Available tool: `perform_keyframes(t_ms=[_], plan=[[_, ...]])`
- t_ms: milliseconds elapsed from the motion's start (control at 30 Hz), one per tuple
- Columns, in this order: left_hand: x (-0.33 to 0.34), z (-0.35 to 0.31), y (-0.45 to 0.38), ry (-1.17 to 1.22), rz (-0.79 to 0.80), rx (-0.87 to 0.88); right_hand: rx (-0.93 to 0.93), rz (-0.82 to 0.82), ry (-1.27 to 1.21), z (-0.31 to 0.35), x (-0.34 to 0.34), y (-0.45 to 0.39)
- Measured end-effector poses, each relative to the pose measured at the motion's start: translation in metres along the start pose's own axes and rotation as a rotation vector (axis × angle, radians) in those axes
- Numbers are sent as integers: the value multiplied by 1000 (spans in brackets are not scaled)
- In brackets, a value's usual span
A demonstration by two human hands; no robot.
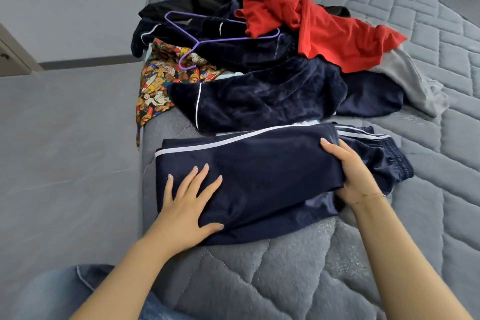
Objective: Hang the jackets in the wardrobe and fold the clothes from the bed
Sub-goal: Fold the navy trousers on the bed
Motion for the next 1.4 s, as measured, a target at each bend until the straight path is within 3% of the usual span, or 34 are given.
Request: perform_keyframes(t_ms=[133,267,367,567,633,667,700,767,867,967,1033,1100,1167,1233,1300,1400], plan=[[-6,-13,-1,37,-15,68,-63,-129,69,32,-56,16],[13,-41,-9,70,120,87,-132,-438,575,41,-117,15],[19,-55,-14,80,127,82,-76,-576,726,20,-138,8],[5,-87,-25,126,-6,145,-181,-826,765,-1,-129,10],[-2,-109,-38,211,-51,207,-197,-1000,629,-4,-127,20],[-5,-120,-47,271,-65,212,-199,-1051,413,-10,-126,27],[-5,-128,-55,327,-66,192,-193,-1041,157,-16,-122,34],[3,-138,-68,291,-22,105,-105,-865,-220,-31,-112,42],[18,-140,-75,59,-11,36,-15,-574,-363,-32,-108,38],[12,-136,-73,217,43,127,14,-486,-410,-17,-106,34],[-1,-129,-64,550,5,186,-77,-578,-259,-9,-103,34],[-14,-110,-46,849,-189,145,-253,-625,-28,-1,-90,34],[-19,-81,-27,876,-453,-5,-380,-579,167,8,-64,37],[-17,-50,-11,966,-589,-246,-504,-497,316,15,-36,40],[-10,-27,-2,1270,-529,-452,-613,-434,517,19,-8,42],[-4,-15,5,1724,-244,-435,-740,-156,824,4,40,43]])
Point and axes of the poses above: each hand's wrist, its own y-axis away from the middle knuckle, its own x-axis out of the palm, z = x × y, the point moved 1 cm from there along -y, towards the middle knuckle, and after that the axes turned 13 degrees about z, right-handed, at the moved point
